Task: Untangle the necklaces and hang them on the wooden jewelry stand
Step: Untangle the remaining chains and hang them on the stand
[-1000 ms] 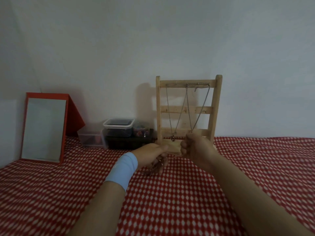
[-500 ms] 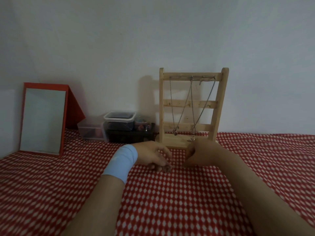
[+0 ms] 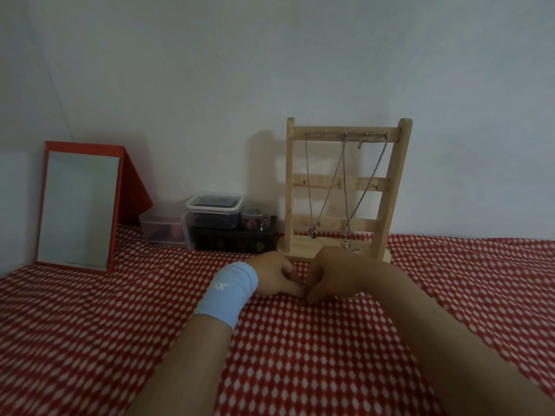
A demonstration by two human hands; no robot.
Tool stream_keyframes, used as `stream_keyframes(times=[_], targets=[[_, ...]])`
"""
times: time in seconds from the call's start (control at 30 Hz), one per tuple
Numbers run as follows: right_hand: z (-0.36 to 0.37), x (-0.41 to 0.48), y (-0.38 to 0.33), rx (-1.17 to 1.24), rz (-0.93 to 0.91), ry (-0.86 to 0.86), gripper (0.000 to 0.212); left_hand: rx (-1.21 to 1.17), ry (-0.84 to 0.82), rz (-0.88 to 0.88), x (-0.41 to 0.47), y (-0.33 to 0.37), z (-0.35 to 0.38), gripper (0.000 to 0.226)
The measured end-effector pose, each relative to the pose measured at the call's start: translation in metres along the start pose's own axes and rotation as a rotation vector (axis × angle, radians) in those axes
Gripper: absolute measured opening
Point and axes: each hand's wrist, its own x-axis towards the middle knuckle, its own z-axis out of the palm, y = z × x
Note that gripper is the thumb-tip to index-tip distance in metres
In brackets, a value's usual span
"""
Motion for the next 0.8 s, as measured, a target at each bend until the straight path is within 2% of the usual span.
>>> stream_keyframes(times=[0.07, 0.2, 0.37, 0.43, 0.57, 0.63, 0.73, 0.8], targets=[[0.002, 0.0, 0.007, 0.157, -0.021, 0.027, 0.014, -0.043, 0.022, 0.019, 0.0, -0.002, -0.002, 0.025], [0.001, -0.005, 0.014, 0.516, -0.012, 0.131, 0.007, -0.375, 0.144, 0.06, 0.002, 0.001, -0.002, 0.022], [-0.004, -0.01, 0.024, 0.987, -0.025, 0.189, 0.009, -0.562, 0.28, 0.107, 0.003, 0.004, -0.007, 0.04], [-0.005, -0.009, 0.024, 1.024, -0.019, 0.191, 0.008, -0.671, 0.308, 0.127, 0.002, 0.007, -0.008, 0.041], [-0.002, -0.006, 0.023, 0.942, -0.004, 0.096, 0.009, -0.94, 0.368, 0.167, 0.003, 0.009, -0.012, 0.037], [0.001, -0.005, 0.024, 1.007, -0.027, 0.114, 0.009, -1.041, 0.389, 0.162, 0.003, 0.007, -0.016, 0.036], [0.001, -0.004, 0.023, 1.091, -0.084, 0.244, 0.013, -0.893, 0.316, 0.119, 0.001, 0.004, -0.015, 0.014], [-0.002, -0.005, 0.022, 1.109, -0.1, 0.309, 0.02, -0.801, 0.192, 0.117, 0.001, 0.005, -0.01, 0.015]])
